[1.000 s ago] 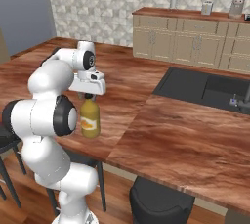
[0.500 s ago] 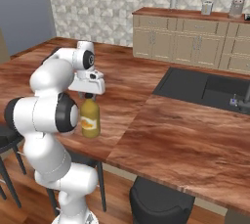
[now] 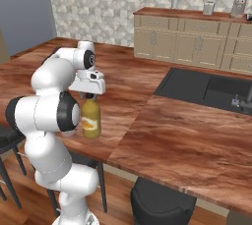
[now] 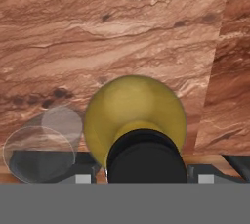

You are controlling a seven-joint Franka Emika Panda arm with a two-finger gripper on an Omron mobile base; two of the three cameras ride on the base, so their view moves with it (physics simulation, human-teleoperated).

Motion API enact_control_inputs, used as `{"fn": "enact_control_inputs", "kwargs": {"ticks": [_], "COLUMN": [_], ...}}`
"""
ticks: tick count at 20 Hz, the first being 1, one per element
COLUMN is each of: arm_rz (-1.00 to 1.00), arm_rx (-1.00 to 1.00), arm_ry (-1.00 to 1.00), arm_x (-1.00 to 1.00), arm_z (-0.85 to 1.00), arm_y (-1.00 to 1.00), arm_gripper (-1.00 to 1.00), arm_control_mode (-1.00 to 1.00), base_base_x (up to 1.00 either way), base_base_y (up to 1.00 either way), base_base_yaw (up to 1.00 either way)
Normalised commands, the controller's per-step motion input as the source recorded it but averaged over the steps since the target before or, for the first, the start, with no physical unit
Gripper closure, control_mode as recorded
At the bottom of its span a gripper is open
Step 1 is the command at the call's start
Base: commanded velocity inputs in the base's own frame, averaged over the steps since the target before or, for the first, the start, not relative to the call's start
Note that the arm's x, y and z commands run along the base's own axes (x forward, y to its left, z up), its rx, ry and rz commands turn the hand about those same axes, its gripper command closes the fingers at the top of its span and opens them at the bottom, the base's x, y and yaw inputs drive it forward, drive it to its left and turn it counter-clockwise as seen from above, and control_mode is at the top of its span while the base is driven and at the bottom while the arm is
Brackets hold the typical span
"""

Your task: There is a wine glass and glass cup on the dining counter. Place the wine bottle next to the wine glass and the juice bottle next to the glass cup.

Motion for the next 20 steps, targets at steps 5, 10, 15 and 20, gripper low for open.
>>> {"fn": "enact_control_inputs", "kwargs": {"ticks": [5, 10, 15, 20], "arm_rz": [0.00, 0.00, 0.00, 0.00], "arm_rx": [0.00, 0.00, 0.00, 0.00], "arm_ry": [0.00, 0.00, -0.04, -0.05], "arm_x": [-0.09, -0.08, -0.03, -0.04], "arm_z": [-0.31, -0.29, -0.16, -0.05], "arm_y": [-0.01, -0.01, -0.03, -0.04], "arm_gripper": [1.00, -1.00, -1.00, -1.00], "arm_control_mode": [-1.00, -1.00, -1.00, -1.00], "base_base_x": [0.00, 0.00, 0.00, 0.00], "base_base_y": [0.00, 0.00, 0.00, 0.00], "base_base_yaw": [0.00, 0.00, 0.00, 0.00]}}
